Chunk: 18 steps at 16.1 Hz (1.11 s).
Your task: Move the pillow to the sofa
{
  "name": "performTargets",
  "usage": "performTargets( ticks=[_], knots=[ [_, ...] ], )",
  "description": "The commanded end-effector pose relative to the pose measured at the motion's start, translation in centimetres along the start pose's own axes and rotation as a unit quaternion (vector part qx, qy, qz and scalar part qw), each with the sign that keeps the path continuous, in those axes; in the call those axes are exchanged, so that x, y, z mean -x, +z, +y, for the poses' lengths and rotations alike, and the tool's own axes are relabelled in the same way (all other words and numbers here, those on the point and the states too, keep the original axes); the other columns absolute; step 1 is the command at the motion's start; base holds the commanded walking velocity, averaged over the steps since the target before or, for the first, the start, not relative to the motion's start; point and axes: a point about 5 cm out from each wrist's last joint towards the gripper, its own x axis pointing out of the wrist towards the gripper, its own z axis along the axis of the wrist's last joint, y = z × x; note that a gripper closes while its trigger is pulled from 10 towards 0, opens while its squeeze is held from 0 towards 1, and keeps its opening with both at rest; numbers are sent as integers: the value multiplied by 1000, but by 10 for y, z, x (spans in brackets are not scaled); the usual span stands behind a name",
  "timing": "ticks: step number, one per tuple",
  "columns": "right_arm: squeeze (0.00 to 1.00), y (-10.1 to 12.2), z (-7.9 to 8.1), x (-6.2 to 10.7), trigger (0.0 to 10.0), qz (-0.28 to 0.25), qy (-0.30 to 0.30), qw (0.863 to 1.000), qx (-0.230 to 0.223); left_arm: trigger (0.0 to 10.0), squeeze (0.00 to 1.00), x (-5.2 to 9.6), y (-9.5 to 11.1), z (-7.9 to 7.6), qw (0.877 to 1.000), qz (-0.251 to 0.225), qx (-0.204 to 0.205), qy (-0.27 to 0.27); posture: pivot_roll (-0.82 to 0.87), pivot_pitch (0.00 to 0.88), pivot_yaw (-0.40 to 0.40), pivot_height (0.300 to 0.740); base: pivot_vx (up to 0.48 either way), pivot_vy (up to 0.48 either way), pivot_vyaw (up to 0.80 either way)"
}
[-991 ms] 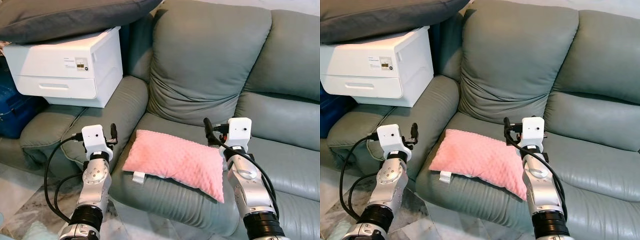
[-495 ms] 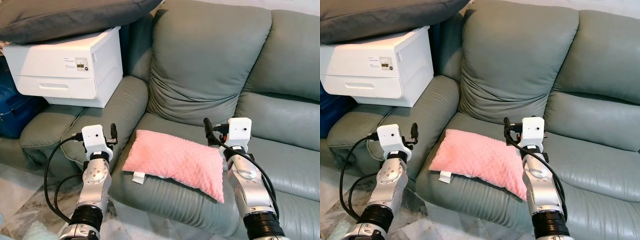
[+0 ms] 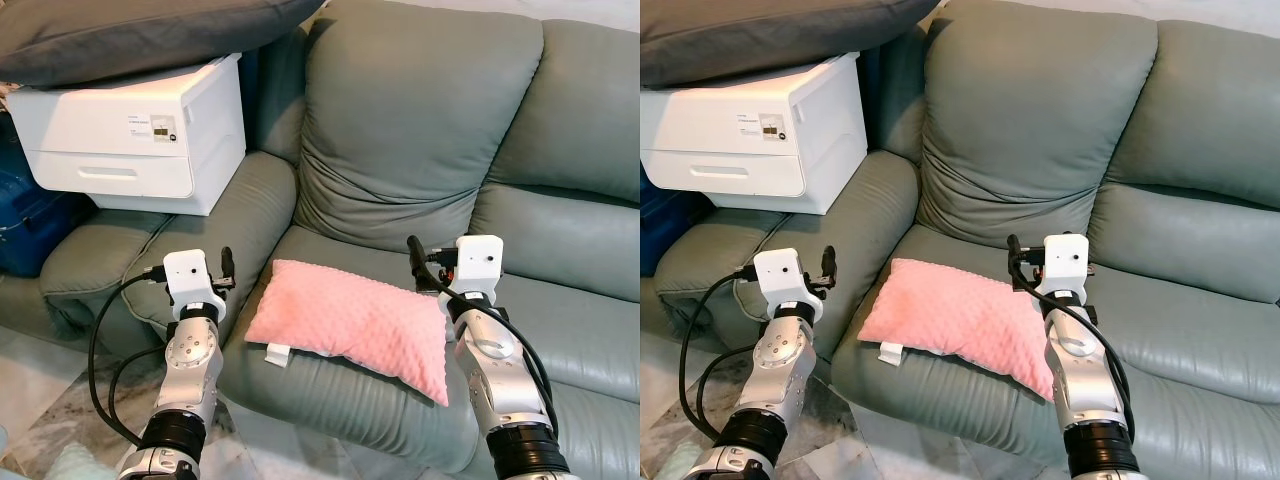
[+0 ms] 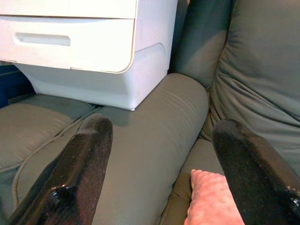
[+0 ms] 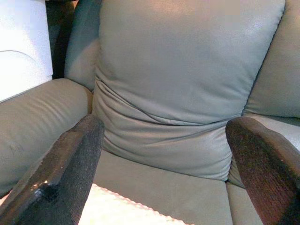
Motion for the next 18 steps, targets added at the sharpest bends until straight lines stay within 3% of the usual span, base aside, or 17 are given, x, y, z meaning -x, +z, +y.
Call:
performTargets(
  ticks=[1, 3, 4, 5, 8, 11, 18],
  knots=[
    [0, 1, 1, -2, 10000, 0, 2, 1000, 1, 10000, 0, -2, 2, 0, 1000, -3, -4, 2, -127, 0, -23, 740, 0, 0, 0],
    [0, 1, 1, -2, 10000, 0, 2, 1000, 1, 10000, 0, -2, 2, 0, 1000, -3, -4, 2, -127, 0, -23, 740, 0, 0, 0],
    [0, 0, 1, -2, 10000, 0, 2, 1000, 1, 10000, 0, -2, 1, 0, 1000, -5, -7, 3, 0, 0, 0, 740, 0, 0, 0],
    [0, -10, 5, 3, 10000, 14, -10, 1000, -14, 10000, 0, -3, -4, -10, 999, 16, -16, -45, -162, 0, 64, 740, 0, 0, 0],
    [0, -13, 11, 5, 10000, 22, -8, 999, -23, 10000, 0, -4, -9, -13, 997, 42, -10, -58, -163, 0, 64, 740, 0, 0, 0],
    [0, -12, 10, 5, 10000, 20, -2, 1000, -6, 10000, 0, -3, -9, -14, 997, 33, -23, -68, -162, 0, 65, 740, 0, 0, 0],
    [0, -13, 14, 6, 10000, 19, 6, 1000, 3, 10000, 0, -3, -11, -15, 996, 40, -22, -74, -163, 0, 70, 740, 0, 0, 800]
  ],
)
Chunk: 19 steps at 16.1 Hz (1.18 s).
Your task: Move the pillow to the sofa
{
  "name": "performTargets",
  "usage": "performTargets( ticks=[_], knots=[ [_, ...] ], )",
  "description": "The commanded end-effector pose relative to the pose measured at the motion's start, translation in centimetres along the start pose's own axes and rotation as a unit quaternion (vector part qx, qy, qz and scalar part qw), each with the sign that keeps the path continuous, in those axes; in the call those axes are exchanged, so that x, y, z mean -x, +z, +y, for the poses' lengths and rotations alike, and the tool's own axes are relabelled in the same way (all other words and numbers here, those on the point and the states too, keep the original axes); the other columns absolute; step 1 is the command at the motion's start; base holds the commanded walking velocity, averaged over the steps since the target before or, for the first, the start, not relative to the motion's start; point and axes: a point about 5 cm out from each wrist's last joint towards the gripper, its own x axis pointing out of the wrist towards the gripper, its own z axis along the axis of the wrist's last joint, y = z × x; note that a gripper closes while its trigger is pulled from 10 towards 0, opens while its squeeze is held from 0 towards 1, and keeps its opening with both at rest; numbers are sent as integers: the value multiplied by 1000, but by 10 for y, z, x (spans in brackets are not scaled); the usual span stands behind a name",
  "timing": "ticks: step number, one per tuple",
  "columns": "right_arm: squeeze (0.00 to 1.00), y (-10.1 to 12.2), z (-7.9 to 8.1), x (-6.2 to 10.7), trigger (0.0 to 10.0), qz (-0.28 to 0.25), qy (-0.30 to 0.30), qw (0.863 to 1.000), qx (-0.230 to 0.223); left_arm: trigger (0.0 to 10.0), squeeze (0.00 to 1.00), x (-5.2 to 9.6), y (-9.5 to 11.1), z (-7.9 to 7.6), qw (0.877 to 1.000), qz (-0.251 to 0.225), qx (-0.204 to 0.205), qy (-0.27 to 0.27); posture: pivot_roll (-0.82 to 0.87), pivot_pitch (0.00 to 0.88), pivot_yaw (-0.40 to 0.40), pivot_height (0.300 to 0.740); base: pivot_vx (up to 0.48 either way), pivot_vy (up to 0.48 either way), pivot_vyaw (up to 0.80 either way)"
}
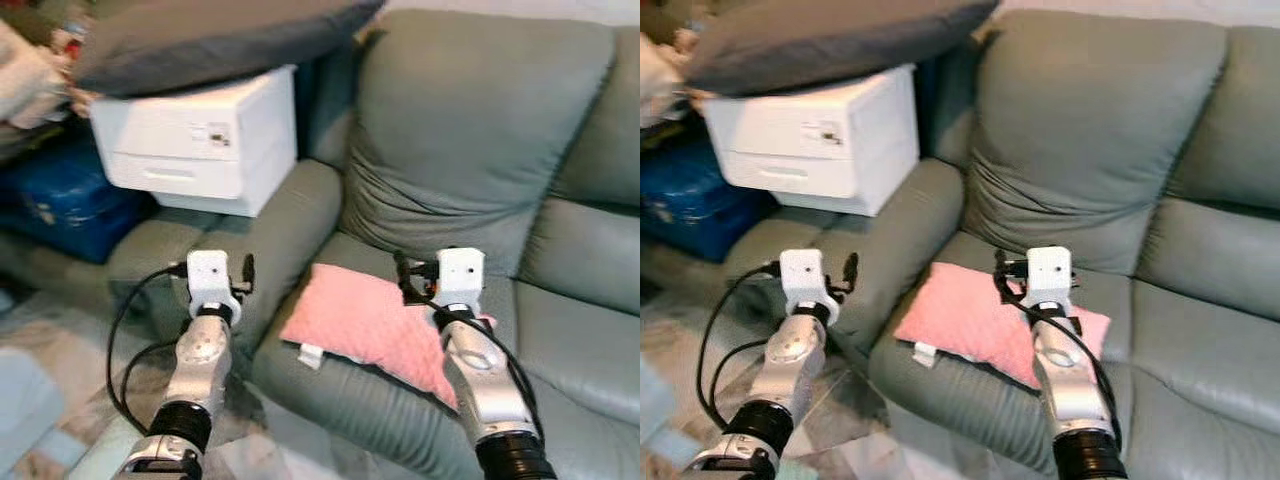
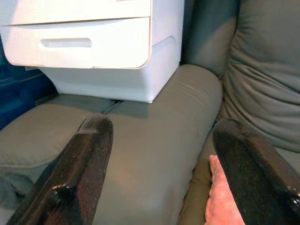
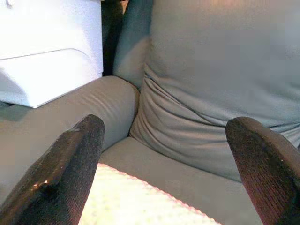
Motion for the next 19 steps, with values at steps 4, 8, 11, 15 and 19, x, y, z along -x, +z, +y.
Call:
performTargets(
  ticks=[4, 8, 11, 15, 19],
  knots=[
    [0, 2, 2, 0, 10000, -5, 3, 1000, -2, 10000, 0, -1, -3, 7, 1000, 15, 9, 16, -165, 0, 72, 740, 0, 0, 800],
    [0, 2, 2, 0, 10000, -6, 7, 1000, -3, 10000, 0, -1, -4, 6, 1000, 18, 8, 17, -167, 0, 73, 740, 0, 0, 800],
    [0, 2, 3, 0, 10000, -6, 9, 1000, -4, 10000, 0, -2, -5, 5, 1000, 23, 13, 11, -168, 0, 77, 740, 0, 0, 800],
    [0, 2, 6, 0, 10000, -7, 14, 1000, -8, 10000, 0, -2, -2, 10, 1000, 14, -10, 14, -163, 0, 79, 740, 0, 0, 800],
    [0, 3, 8, -1, 10000, -8, 20, 1000, -7, 10000, 0, -1, -4, 13, 1000, 17, -2, 20, -157, 0, 78, 740, 0, 0, 800]
  ],
)
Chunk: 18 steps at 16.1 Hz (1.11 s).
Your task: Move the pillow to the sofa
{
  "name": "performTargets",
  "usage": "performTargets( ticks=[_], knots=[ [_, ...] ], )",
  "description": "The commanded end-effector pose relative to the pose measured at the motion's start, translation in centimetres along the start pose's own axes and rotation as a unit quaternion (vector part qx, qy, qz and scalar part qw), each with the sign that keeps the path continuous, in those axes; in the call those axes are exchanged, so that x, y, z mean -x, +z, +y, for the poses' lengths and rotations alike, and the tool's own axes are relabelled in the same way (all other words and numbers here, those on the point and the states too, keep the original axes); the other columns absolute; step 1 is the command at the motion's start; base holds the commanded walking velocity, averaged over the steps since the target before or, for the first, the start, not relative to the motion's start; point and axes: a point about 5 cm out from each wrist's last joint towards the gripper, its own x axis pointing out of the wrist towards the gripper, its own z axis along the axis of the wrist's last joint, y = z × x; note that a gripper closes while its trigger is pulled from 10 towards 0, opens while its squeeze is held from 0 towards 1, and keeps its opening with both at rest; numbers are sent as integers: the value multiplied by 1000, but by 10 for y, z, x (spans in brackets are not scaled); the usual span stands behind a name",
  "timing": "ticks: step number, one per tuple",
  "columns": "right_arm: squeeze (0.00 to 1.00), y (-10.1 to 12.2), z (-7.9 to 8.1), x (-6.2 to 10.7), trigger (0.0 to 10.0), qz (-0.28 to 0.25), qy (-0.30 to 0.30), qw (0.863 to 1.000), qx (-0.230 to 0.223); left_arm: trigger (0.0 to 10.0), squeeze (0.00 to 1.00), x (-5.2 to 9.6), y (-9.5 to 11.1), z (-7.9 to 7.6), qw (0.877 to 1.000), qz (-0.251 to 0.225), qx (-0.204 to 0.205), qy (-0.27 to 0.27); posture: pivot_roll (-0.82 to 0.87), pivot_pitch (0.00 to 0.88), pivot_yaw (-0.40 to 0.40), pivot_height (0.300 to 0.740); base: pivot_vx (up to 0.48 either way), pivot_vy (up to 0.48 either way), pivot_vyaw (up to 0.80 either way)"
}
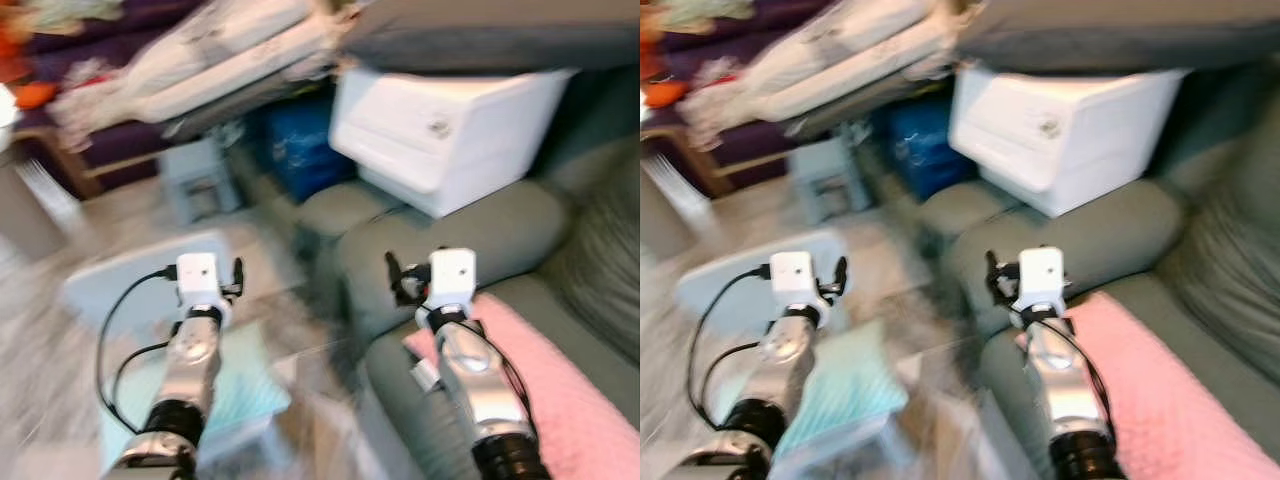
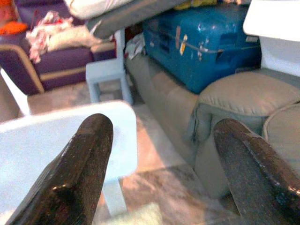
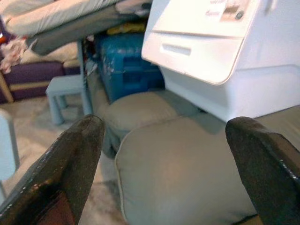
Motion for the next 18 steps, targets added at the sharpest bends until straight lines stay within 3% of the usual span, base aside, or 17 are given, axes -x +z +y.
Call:
performTargets(
  ticks=[1, 6, 10, 18],
  knots=[
    [0, 4, 2, -3, 10000, -7, -2, 1000, -8, 10000, 0, 0, 0, 6, 1000, 1, -5, 6, -157, 0, 78, 740, 0, 0, 800],
    [0, 3, 4, -2, 10000, -6, 2, 1000, -9, 10000, 0, 1, -2, 7, 1000, 8, 4, 13, -155, 0, 75, 740, 0, 0, 726],
    [0, 3, 4, -2, 10000, -6, 1, 1000, -17, 10000, 0, 1, -3, 7, 1000, 10, 7, 10, -152, 0, 78, 740, 0, 0, 0],
    [0, 4, 4, -3, 10000, -10, 1, 1000, -22, 10000, 0, 0, -1, 5, 1000, 8, 7, 2, -153, 0, 84, 740, 0, 456, 0]
  ],
)
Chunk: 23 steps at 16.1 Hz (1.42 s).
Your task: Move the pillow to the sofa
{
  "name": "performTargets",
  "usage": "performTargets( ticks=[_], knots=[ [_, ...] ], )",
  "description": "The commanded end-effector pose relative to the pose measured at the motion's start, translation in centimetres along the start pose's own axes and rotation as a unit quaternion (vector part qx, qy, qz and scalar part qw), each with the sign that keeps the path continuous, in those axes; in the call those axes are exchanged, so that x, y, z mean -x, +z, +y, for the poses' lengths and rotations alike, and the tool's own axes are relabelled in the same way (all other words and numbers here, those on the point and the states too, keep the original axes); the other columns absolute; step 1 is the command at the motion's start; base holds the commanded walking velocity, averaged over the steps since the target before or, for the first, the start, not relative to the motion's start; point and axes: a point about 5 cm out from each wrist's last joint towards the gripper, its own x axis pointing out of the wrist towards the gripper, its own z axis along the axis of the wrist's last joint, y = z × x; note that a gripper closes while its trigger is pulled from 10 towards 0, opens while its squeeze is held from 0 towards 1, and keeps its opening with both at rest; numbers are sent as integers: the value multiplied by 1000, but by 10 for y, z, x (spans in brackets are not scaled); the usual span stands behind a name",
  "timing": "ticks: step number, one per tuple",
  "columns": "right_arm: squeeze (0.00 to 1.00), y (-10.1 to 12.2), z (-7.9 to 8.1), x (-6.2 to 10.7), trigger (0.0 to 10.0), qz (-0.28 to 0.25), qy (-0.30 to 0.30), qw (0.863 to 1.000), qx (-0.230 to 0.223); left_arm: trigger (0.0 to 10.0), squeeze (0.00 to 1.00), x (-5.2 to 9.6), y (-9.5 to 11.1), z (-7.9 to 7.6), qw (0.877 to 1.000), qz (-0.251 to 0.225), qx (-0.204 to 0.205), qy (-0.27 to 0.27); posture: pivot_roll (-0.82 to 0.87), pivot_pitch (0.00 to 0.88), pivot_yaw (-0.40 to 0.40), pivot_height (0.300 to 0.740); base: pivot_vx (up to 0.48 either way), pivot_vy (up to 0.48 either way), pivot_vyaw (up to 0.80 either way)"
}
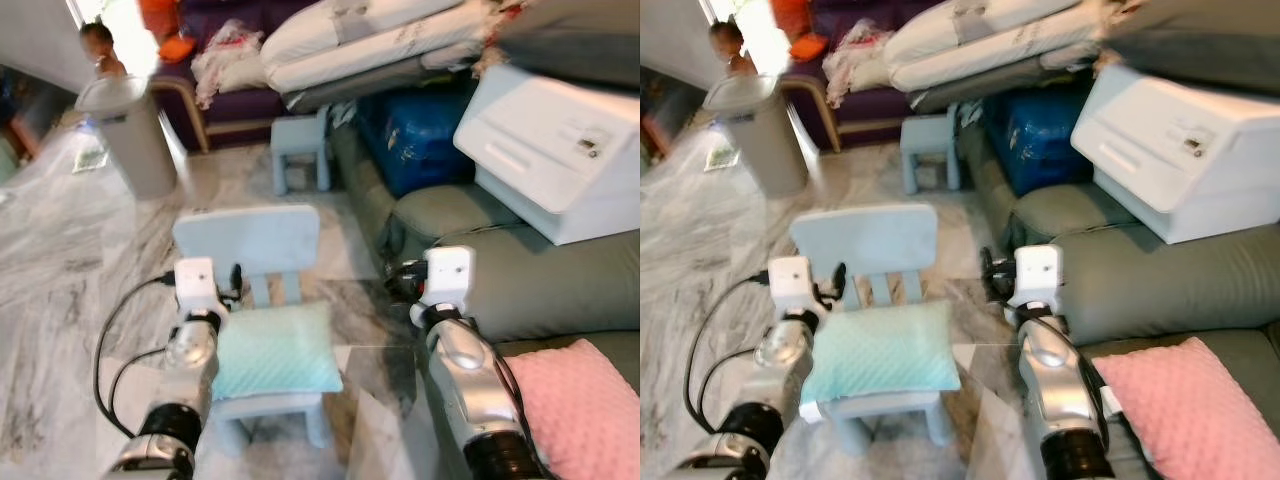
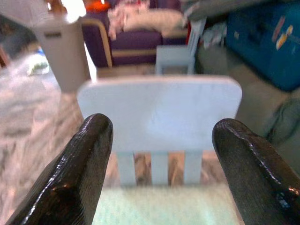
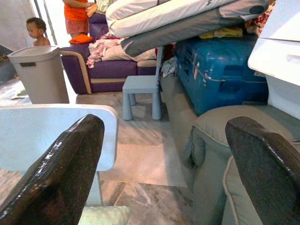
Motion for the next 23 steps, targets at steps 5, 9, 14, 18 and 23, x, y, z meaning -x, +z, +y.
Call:
performTargets(
  ticks=[5, 9, 14, 18, 23],
  knots=[
    [0, -1, -8, 1, 10000, 1, -9, 1000, -3, 10000, 0, 0, 0, -6, 1000, -1, -8, -7, -151, 0, 86, 740, 0, 254, 0],
    [0, -2, -8, 1, 10000, -1, -5, 1000, -2, 10000, 0, 0, 3, -7, 1000, -16, -20, -8, -149, 0, 89, 740, 0, 0, 0],
    [0, -1, -5, 2, 10000, -6, 5, 1000, -3, 10000, 0, 0, 2, -7, 1000, -14, -25, -10, -152, 0, 88, 740, 0, 0, 705],
    [0, -1, -6, 2, 10000, -7, 4, 1000, -3, 10000, 0, 1, -1, -8, 1000, -6, -10, -17, -155, 0, 86, 740, 0, 0, 358],
    [0, -1, -3, 5, 10000, -10, 17, 1000, 7, 10000, 0, 3, -5, -6, 1000, -2, 8, -21, -159, 0, 83, 740, 0, 0, 0]
  ],
)
